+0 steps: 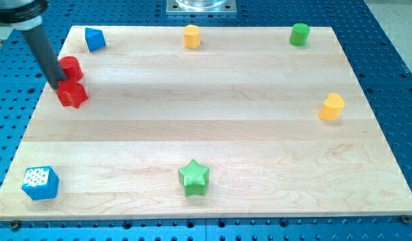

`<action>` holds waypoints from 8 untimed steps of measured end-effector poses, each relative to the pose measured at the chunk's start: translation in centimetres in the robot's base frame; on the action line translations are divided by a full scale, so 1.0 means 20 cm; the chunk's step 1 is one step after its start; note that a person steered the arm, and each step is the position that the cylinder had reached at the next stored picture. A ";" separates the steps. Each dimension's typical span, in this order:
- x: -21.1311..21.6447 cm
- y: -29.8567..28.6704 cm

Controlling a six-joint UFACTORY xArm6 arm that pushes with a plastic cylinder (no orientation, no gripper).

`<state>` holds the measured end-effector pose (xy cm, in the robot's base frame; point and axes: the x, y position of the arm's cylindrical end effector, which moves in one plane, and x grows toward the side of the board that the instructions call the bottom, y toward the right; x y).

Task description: Adjust the red star between red circle and cube

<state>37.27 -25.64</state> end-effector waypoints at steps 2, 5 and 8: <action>0.42 0.06; 0.56 0.46; 0.65 0.29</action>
<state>50.28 -19.79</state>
